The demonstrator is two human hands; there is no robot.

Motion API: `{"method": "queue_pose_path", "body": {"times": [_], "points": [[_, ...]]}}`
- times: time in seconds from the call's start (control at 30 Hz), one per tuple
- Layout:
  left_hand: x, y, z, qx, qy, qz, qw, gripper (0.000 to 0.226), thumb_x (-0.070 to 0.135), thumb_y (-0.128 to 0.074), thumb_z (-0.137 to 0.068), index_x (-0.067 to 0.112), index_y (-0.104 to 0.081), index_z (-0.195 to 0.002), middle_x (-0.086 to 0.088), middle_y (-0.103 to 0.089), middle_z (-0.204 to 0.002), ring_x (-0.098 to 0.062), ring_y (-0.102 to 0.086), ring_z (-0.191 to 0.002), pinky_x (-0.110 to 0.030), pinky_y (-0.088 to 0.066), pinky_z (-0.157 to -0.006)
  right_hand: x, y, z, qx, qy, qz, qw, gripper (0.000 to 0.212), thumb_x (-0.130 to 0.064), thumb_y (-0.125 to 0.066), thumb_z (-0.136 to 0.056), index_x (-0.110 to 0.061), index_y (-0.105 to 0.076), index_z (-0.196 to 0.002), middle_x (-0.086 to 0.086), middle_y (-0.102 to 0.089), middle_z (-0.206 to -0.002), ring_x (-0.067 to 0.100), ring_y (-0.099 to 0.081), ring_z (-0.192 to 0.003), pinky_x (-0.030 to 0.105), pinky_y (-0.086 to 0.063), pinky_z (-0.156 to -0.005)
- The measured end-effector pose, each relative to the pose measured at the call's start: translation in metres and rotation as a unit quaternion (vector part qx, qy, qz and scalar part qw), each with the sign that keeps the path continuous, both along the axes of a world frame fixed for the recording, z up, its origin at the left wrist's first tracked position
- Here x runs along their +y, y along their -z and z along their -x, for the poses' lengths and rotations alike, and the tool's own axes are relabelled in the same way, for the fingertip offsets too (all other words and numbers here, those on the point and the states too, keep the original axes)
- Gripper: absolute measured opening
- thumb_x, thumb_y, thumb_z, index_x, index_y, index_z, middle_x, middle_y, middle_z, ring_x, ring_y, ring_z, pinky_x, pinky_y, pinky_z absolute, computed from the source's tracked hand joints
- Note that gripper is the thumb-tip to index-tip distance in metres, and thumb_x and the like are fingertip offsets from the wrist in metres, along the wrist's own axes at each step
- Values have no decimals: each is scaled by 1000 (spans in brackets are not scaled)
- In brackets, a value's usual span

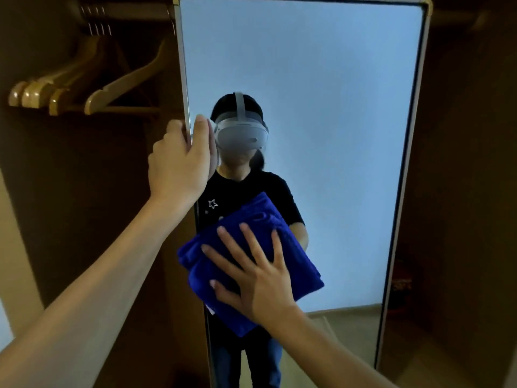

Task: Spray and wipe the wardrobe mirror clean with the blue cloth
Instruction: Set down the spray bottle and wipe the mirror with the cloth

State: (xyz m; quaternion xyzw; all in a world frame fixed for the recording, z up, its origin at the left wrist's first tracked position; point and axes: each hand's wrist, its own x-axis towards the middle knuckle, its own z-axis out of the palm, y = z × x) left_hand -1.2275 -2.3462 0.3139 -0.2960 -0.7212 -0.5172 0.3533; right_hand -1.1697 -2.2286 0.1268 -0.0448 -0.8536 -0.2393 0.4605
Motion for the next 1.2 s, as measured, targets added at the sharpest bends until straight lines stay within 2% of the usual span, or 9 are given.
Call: {"method": "queue_pose_path", "body": {"times": [0.07,0.13,0.27,0.43,0.67,0.87,1.03,1.13,1.2], "points": [[2,6,0,9,-18,12,1000,54,53,-30,-100,7,-53,-118,-8,-62,-104,-20,-57,-92,-31,-37,-74,9,12,-6,4,-1,-6,1000,66,-67,-40,-91,-46,-22,-151,-13,0,-162,18,7,-151,55,8,-118],[2,14,1,18,-27,15,999,55,54,-30,-99,7,-51,-119,-12,-63,-107,-27,-61,-96,-35,-42,-75,19,5,-10,23,-7,-2,1000,66,-68,-42,-90,-47,-25,-150,-14,-2,-163,17,2,-151,55,6,-118],[4,33,-1,27,-33,26,999,55,53,-29,-99,6,-48,-120,-11,-63,-103,-30,-63,-95,-38,-46,-75,44,-53,-19,123,-14,52,991,69,-65,-50,-85,-45,-30,-147,-11,-19,-160,20,-15,-149,57,-2,-118],[8,43,0,23,-28,22,999,52,53,-30,-99,9,-45,-121,-10,-61,-106,-32,-61,-98,-47,-50,-84,80,-109,-41,195,32,152,969,66,-64,-37,-92,-40,-23,-152,-5,-16,-163,25,-6,-151,59,-2,-118],[12,59,-2,17,-45,13,999,47,49,-32,-100,8,-45,-122,-7,-61,-108,-25,-59,-94,-34,-40,-77,109,-34,-59,213,64,218,950,69,-64,-33,-92,-40,-13,-153,-2,-12,-163,26,-3,-151,60,-1,-118],[8,92,-5,-1,-32,33,999,44,47,-34,-100,9,-45,-121,-4,-59,-101,-17,-56,-85,-29,-40,-69,124,37,-72,173,45,190,965,74,-62,-43,-85,-44,-14,-151,-10,-4,-163,21,2,-151,61,0,-117],[4,124,-13,-21,-17,47,999,37,45,-34,-100,13,-47,-114,3,-56,-96,-15,-54,-81,-30,-38,-65,134,-39,-75,199,41,195,959,62,-57,-36,-93,-40,-21,-151,-1,-18,-162,25,-7,-150,62,-3,-117],[4,138,-12,-32,-15,57,998,36,45,-32,-101,16,-46,-113,8,-55,-87,-10,-55,-72,-26,-37,-57,137,-104,-74,238,39,211,947,58,-56,-29,-98,-39,-20,-152,-1,-15,-163,26,-7,-151,60,0,-118],[4,149,-12,-47,-15,69,996,32,45,-31,-101,17,-44,-112,15,-53,-82,-3,-55,-70,-24,-37,-53,135,-113,-72,256,44,209,943,57,-57,-25,-99,-37,-20,-153,0,-14,-163,26,-7,-151,60,0,-118]]}}
